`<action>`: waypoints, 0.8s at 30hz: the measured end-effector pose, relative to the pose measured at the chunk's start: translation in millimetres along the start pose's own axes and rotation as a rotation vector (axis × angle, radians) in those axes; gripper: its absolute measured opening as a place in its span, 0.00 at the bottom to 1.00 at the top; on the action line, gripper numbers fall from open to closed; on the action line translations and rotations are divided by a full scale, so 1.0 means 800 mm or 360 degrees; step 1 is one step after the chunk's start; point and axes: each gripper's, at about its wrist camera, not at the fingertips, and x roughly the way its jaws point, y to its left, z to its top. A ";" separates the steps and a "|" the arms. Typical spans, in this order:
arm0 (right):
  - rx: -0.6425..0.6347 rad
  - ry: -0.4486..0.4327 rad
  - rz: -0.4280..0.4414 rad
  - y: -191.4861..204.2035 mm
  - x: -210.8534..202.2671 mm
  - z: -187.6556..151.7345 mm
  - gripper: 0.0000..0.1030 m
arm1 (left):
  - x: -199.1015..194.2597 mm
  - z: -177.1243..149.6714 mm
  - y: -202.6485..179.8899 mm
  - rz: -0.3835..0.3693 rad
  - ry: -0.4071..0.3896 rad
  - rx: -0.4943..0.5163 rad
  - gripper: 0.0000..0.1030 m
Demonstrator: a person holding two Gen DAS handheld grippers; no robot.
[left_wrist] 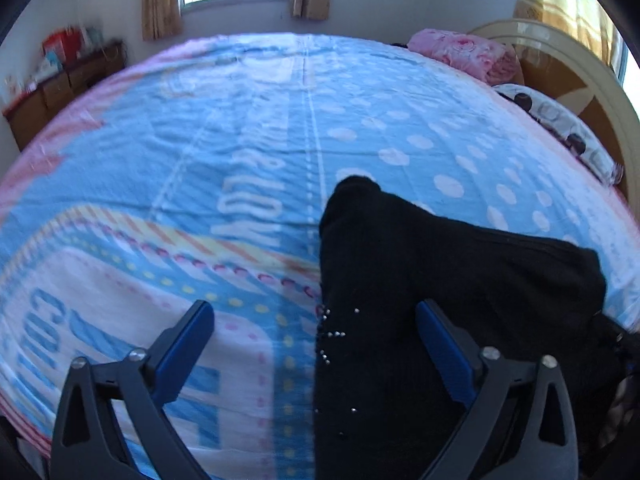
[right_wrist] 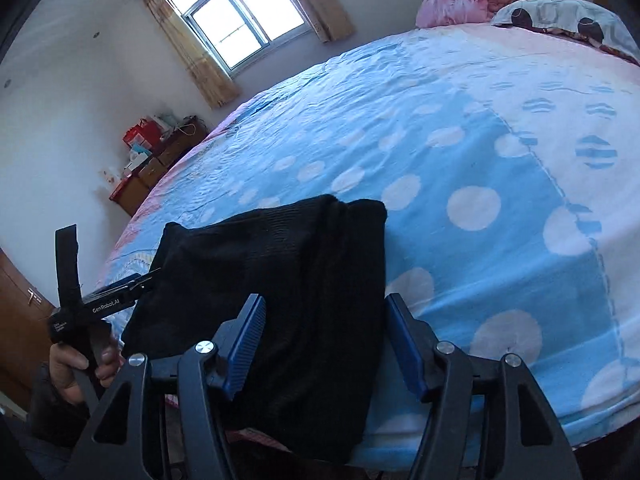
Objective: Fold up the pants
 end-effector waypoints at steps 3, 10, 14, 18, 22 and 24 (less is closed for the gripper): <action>-0.0077 0.0103 0.0013 0.013 0.009 -0.002 0.54 | -0.005 -0.002 -0.010 -0.0249 0.0031 0.0018 0.36; -0.0075 0.0225 0.0057 0.026 0.010 0.021 0.30 | -0.024 0.023 0.004 -0.0428 0.0005 -0.0099 0.17; -0.0133 0.0229 0.0138 0.059 0.006 0.061 0.29 | -0.054 0.055 0.029 -0.0471 -0.0116 -0.0166 0.17; -0.0271 0.0232 0.0262 0.122 0.027 0.117 0.29 | -0.086 0.101 0.079 -0.0364 -0.0294 -0.0220 0.17; -0.0483 0.0207 0.0385 0.205 0.079 0.182 0.29 | -0.112 0.150 0.155 -0.0164 -0.0462 -0.0299 0.17; -0.0531 0.0212 0.0488 0.246 0.119 0.215 0.29 | -0.122 0.170 0.197 -0.0027 -0.0537 -0.0327 0.17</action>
